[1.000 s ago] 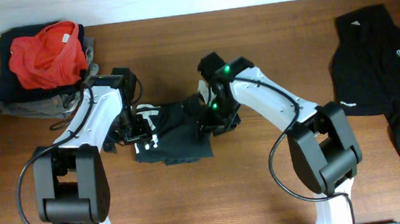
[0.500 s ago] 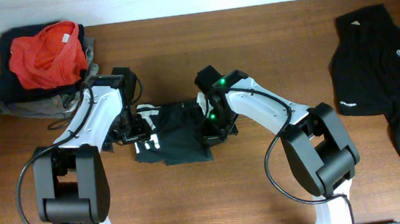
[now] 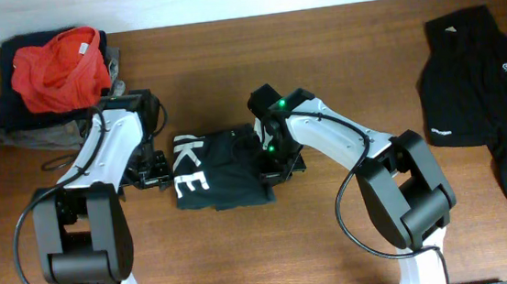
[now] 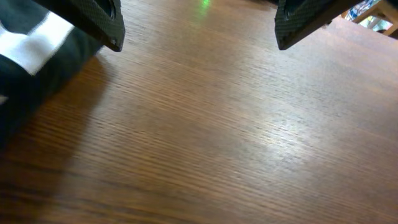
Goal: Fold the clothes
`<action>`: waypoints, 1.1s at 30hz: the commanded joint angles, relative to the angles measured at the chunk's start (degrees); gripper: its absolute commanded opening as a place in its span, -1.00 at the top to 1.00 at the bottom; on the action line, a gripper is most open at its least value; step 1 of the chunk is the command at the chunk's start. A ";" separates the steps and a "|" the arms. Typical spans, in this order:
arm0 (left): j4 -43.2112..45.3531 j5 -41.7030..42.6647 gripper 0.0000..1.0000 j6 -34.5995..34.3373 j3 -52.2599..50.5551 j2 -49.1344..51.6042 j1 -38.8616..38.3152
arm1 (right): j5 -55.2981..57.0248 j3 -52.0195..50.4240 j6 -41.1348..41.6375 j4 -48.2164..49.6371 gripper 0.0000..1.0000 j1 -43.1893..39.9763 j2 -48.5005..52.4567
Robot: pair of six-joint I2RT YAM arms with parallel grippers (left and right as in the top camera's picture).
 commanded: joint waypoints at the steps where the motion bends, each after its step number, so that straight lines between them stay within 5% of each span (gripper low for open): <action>1: -0.22 2.05 -0.52 0.07 1.97 -3.26 0.35 | 6.71 -0.35 3.17 -1.42 0.91 -0.04 -0.35; 4: 1.44 5.99 -0.52 0.09 2.80 -6.19 0.22 | 11.65 -0.35 4.76 -3.32 0.86 -0.07 -0.35; 7: 4.02 11.06 -0.44 0.79 2.80 -8.72 0.22 | 12.09 -0.20 4.76 -3.89 0.47 -0.13 -0.37; 14: 7.19 24.48 -0.36 6.21 2.16 -9.11 -0.81 | 11.13 4.74 2.56 -6.64 -0.93 -0.20 -1.29; 23: 14.36 32.57 -0.08 6.78 -1.01 -8.61 -5.70 | 6.64 15.72 -2.14 -14.25 -0.98 -7.58 -2.21; 33: 24.74 43.71 0.40 6.82 -6.86 -5.09 -7.02 | -2.47 16.81 -12.90 -19.41 -0.98 -21.00 -2.49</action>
